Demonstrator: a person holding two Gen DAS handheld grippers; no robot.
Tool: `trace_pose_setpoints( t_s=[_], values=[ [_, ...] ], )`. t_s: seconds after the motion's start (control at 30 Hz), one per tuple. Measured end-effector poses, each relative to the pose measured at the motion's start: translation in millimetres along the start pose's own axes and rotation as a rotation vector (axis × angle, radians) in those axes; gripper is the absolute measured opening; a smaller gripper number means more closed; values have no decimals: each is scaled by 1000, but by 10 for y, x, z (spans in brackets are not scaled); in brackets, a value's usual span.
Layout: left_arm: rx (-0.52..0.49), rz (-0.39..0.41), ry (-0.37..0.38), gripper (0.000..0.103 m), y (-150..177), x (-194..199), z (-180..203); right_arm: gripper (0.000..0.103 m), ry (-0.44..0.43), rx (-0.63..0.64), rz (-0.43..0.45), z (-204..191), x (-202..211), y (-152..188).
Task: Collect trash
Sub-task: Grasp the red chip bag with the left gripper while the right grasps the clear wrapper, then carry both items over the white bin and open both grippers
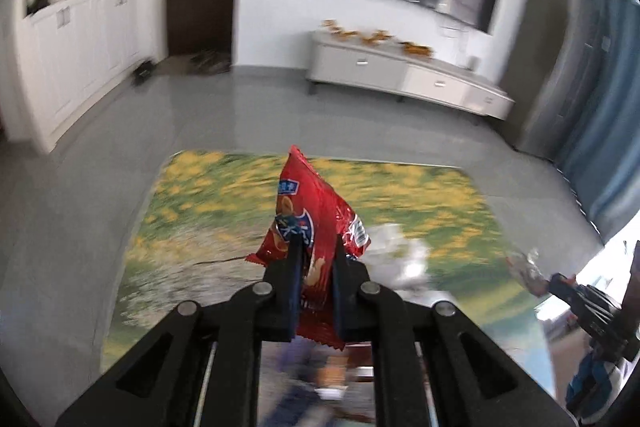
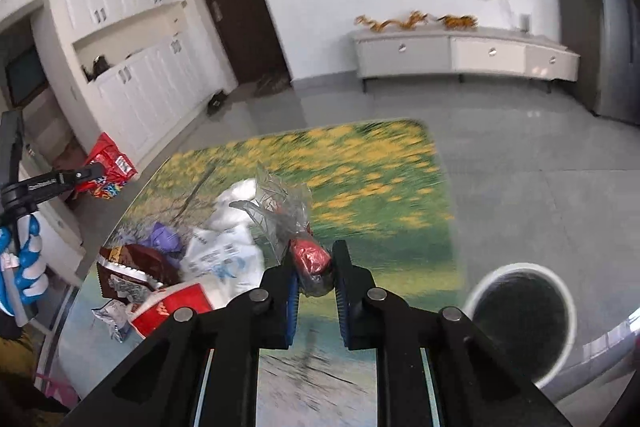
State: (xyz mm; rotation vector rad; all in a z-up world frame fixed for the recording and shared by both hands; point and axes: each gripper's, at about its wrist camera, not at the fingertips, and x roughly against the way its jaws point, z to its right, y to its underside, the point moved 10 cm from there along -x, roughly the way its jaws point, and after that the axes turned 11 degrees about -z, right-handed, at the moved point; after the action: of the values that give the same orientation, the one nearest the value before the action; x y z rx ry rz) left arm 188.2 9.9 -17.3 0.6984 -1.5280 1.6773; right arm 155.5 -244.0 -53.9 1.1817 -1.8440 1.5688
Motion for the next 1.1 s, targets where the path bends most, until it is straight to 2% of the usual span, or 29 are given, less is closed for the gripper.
trace_pose_setpoints(
  t_s=[0.1,0.2,0.3,0.4,0.53,0.67,0.8,0.87,0.93,1.0,1.1],
  values=[
    [-85,-11,66,11,-47,1,604,15,66,-45,37,413,293,66],
    [-177,-64,172,11,-27,-151,1403,15,143,-112,52,937,537,194],
    [-263,-110,227,11,32,-362,2089,15,212,-166,45,1394,672,335],
    [-342,-169,281,11,124,-652,2800,16,260,-212,18,1792,682,465],
    [-404,-232,310,12,239,-1035,3440,16,285,-246,-20,2167,550,559],
    [-411,-277,333,14,299,-1378,3888,16,295,-258,-42,2433,364,558],
    [-396,-334,371,16,369,-1681,4143,16,292,-280,-62,2683,168,568],
    [-394,-365,398,23,418,-1799,4274,22,293,-294,-73,2791,83,591],
    [-384,-388,422,47,459,-1862,4360,39,308,-306,-81,2875,6,625],
    [-379,-392,443,52,474,-1892,4412,49,325,-321,-87,2961,-38,667],
    [-380,-397,461,52,488,-1892,4425,50,330,-351,-92,3030,-49,735]
  ],
)
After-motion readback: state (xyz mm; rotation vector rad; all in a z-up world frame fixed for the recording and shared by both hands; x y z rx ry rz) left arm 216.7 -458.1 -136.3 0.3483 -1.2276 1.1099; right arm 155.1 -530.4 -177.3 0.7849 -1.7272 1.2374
